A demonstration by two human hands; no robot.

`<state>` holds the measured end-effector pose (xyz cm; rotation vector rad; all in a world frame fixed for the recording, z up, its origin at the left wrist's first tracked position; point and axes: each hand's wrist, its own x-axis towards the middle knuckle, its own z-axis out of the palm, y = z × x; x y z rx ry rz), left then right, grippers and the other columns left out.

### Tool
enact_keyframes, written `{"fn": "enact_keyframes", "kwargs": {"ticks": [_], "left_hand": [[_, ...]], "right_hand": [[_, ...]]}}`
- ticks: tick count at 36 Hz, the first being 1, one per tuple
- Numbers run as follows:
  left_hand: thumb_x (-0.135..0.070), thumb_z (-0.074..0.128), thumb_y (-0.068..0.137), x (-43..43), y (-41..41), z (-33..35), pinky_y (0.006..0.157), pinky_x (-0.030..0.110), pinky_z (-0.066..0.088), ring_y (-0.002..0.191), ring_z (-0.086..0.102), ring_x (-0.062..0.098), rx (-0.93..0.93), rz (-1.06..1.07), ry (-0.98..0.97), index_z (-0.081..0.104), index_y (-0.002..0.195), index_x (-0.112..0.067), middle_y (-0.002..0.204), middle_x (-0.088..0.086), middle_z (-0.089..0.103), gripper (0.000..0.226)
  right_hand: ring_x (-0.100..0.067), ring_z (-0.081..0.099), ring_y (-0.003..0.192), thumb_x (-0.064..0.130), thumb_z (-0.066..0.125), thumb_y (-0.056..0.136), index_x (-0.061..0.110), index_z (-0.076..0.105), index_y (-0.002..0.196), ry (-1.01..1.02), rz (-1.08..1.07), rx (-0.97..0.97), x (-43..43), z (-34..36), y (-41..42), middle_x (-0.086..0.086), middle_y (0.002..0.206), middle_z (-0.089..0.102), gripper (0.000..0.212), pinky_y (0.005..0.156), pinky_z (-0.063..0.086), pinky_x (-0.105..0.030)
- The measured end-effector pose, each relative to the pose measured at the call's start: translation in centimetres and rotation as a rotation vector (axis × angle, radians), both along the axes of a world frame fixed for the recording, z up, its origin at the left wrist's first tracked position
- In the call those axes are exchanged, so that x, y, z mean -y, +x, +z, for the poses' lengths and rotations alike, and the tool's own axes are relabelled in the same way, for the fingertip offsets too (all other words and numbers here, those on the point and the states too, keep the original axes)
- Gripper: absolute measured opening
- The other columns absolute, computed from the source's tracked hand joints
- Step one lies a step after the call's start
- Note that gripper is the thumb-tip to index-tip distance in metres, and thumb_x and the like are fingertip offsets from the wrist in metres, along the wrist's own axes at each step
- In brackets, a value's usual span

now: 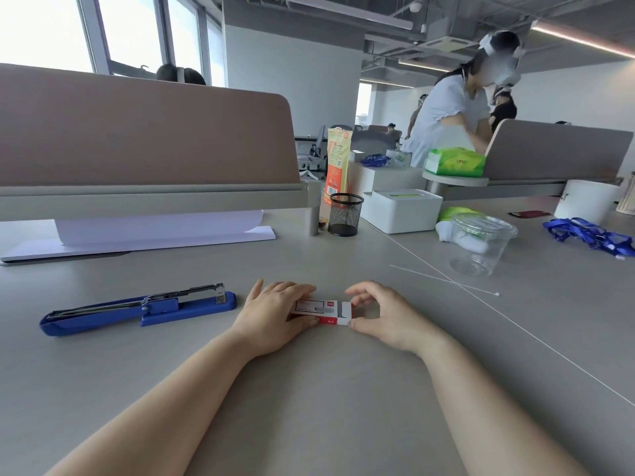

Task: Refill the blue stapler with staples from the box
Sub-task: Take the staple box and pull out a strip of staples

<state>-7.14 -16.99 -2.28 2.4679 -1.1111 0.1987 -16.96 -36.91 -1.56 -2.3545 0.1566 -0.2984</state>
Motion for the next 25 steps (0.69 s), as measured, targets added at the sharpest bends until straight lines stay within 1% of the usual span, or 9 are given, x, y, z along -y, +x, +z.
{"fn": "enact_keyframes", "kwargs": {"ticks": [4, 9, 11, 13, 16, 18, 20, 22, 25], "left_hand": [[-0.049, 0.055, 0.083, -0.3, -0.1, 0.1, 0.117, 0.047, 0.011, 0.128, 0.04, 0.016, -0.017, -0.004, -0.038, 0.041, 0.132, -0.034, 0.131, -0.007, 0.053, 0.053], [-0.05, 0.057, 0.081, -0.4, -0.1, 0.1, 0.114, 0.047, 0.02, 0.124, 0.044, 0.017, -0.004, -0.01, -0.076, 0.046, 0.129, -0.035, 0.127, -0.007, 0.055, 0.052], [-0.057, 0.053, 0.076, -0.5, 0.0, 0.1, 0.11, 0.046, 0.026, 0.12, 0.047, 0.017, 0.003, -0.021, -0.081, 0.049, 0.126, -0.036, 0.124, -0.007, 0.057, 0.055], [-0.058, 0.048, 0.072, -0.4, 0.0, 0.2, 0.108, 0.045, 0.029, 0.117, 0.049, 0.017, 0.008, -0.03, -0.083, 0.053, 0.123, -0.037, 0.123, -0.007, 0.057, 0.055], [-0.057, 0.049, 0.071, -0.4, -0.1, 0.2, 0.107, 0.044, 0.031, 0.114, 0.05, 0.018, 0.017, -0.035, -0.096, 0.055, 0.121, -0.037, 0.122, -0.006, 0.057, 0.054], [-0.057, 0.051, 0.07, -0.4, -0.1, 0.2, 0.106, 0.041, 0.032, 0.113, 0.05, 0.017, 0.023, -0.038, -0.107, 0.056, 0.12, -0.036, 0.121, -0.006, 0.058, 0.054], [-0.056, 0.053, 0.07, -0.5, -0.2, 0.2, 0.104, 0.038, 0.033, 0.112, 0.051, 0.017, 0.032, -0.041, -0.12, 0.057, 0.118, -0.036, 0.12, -0.006, 0.059, 0.053], [-0.054, 0.057, 0.071, -0.4, -0.2, 0.3, 0.102, 0.035, 0.033, 0.111, 0.052, 0.016, 0.04, -0.043, -0.125, 0.057, 0.118, -0.035, 0.119, -0.006, 0.059, 0.051], [-0.048, 0.066, 0.075, -0.4, -0.1, 0.3, 0.1, 0.032, 0.032, 0.111, 0.052, 0.016, 0.056, -0.045, -0.127, 0.058, 0.118, -0.033, 0.119, -0.006, 0.059, 0.046]], "right_hand": [[-0.007, 0.055, 0.103, 0.013, 0.069, 0.073, 0.028, 0.056, 0.111, 0.023, 0.005, -0.014, 0.9, 0.3, -0.6, 0.006, 0.105, 0.062, 0.043, 0.082, 0.042, -0.016], [-0.005, 0.056, 0.099, 0.01, 0.068, 0.072, 0.029, 0.058, 0.108, 0.039, 0.002, -0.012, 1.4, 0.3, -0.5, 0.005, 0.104, 0.062, 0.041, 0.083, 0.044, -0.02], [-0.005, 0.056, 0.098, 0.01, 0.068, 0.073, 0.029, 0.058, 0.107, 0.05, 0.004, -0.011, 1.4, 0.2, -0.5, 0.005, 0.104, 0.061, 0.041, 0.081, 0.043, -0.017], [-0.007, 0.055, 0.103, 0.01, 0.067, 0.073, 0.03, 0.057, 0.109, 0.052, 0.001, -0.003, 1.2, 0.2, -0.6, 0.006, 0.108, 0.06, 0.042, 0.081, 0.042, -0.015], [-0.008, 0.047, 0.114, 0.012, 0.066, 0.074, 0.031, 0.058, 0.11, 0.038, -0.004, 0.048, 0.8, 0.5, -0.7, 0.007, 0.117, 0.055, 0.042, 0.088, 0.037, -0.02], [-0.009, 0.045, 0.115, 0.015, 0.068, 0.073, 0.031, 0.06, 0.102, 0.025, -0.007, 0.086, 0.6, 0.7, -0.6, 0.008, 0.116, 0.053, 0.034, 0.092, 0.036, -0.023], [-0.011, 0.047, 0.115, 0.025, 0.07, 0.07, 0.037, 0.06, 0.09, -0.023, -0.024, 0.112, 0.5, 0.7, -0.4, 0.011, 0.112, 0.055, 0.025, 0.098, 0.039, -0.032], [-0.013, 0.05, 0.112, 0.04, 0.068, 0.063, 0.039, 0.059, 0.085, -0.087, -0.041, 0.125, 0.6, 0.5, -0.1, 0.012, 0.107, 0.058, 0.023, 0.1, 0.042, -0.04], [-0.015, 0.052, 0.109, 0.049, 0.063, 0.06, 0.046, 0.058, 0.082, -0.135, -0.039, 0.137, 0.6, 0.3, 0.2, 0.014, 0.103, 0.059, 0.023, 0.098, 0.043, -0.043]]}}
